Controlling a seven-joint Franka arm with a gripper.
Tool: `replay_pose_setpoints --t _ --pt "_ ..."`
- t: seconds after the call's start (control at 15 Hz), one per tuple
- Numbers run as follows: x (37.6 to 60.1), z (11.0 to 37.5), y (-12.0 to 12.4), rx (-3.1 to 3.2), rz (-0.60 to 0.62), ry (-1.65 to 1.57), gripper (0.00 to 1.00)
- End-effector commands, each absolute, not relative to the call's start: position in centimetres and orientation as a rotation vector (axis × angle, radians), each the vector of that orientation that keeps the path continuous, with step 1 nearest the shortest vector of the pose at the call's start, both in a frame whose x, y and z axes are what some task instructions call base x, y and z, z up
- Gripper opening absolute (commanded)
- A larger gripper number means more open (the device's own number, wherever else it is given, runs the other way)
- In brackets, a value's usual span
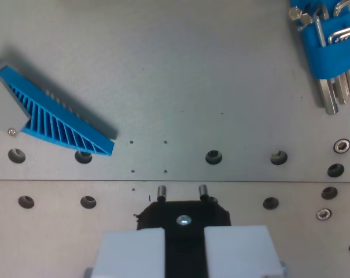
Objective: Move above the white socket
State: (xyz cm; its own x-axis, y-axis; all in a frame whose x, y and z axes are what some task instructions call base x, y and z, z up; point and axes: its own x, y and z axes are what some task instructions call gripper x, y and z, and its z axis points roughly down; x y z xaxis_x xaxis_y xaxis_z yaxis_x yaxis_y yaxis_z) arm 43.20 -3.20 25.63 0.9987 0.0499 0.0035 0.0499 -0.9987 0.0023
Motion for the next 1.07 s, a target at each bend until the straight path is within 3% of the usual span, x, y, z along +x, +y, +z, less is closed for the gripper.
replay_pose_setpoints --t 0.07,1.07 --pt "43.4 25.3 -3.1 3.139 0.007 0.104 0.0" --pt "45.8 22.6 -1.5 3.159 -0.003 0.248 0.0"
